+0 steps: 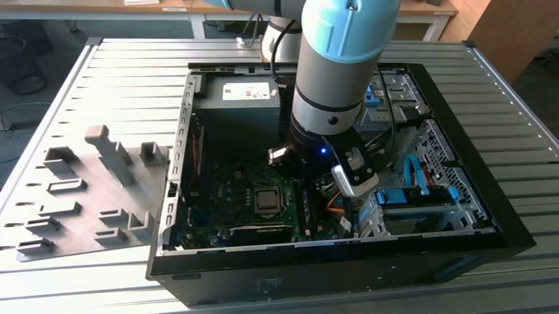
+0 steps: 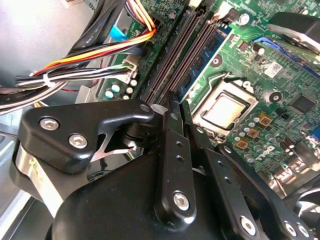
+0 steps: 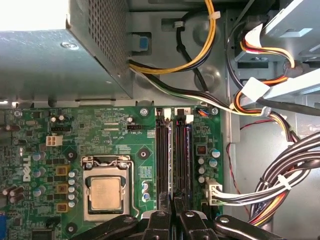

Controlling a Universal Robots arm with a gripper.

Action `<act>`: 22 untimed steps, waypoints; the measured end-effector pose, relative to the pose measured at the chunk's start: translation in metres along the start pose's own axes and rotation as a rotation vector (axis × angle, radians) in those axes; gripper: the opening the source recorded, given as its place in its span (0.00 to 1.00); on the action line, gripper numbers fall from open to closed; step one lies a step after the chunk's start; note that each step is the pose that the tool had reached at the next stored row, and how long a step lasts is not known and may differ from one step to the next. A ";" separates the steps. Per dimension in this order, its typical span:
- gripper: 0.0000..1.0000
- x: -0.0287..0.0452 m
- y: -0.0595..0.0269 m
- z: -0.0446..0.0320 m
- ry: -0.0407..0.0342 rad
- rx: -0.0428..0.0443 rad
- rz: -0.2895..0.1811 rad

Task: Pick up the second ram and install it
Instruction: 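Insert the second ram into the second slot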

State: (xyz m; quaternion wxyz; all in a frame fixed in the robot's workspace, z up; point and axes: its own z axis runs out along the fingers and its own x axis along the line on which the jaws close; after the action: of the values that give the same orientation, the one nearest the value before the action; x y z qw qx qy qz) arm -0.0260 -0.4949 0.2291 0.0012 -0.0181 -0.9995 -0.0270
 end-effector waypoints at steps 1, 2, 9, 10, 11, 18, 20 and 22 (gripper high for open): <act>0.14 0.0000 -0.0001 0.0011 0.0000 0.0001 0.000; 0.14 0.0000 -0.0001 0.0020 0.0000 0.0001 0.000; 0.14 0.0032 -0.0004 0.0055 0.0001 0.0019 0.000; 0.14 0.0031 -0.0004 0.0058 0.0000 0.0028 0.000; 0.14 0.0031 -0.0005 0.0059 -0.0001 0.0040 0.000; 0.14 0.0030 0.0000 0.0072 -0.0011 0.0139 0.016; 0.14 0.0031 0.0007 0.0079 -0.0013 0.0139 0.017; 0.14 0.0031 0.0013 0.0083 -0.0013 0.0140 0.017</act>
State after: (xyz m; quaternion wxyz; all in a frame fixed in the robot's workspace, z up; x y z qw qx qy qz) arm -0.0290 -0.4931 0.2209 0.0009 -0.0265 -0.9995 -0.0199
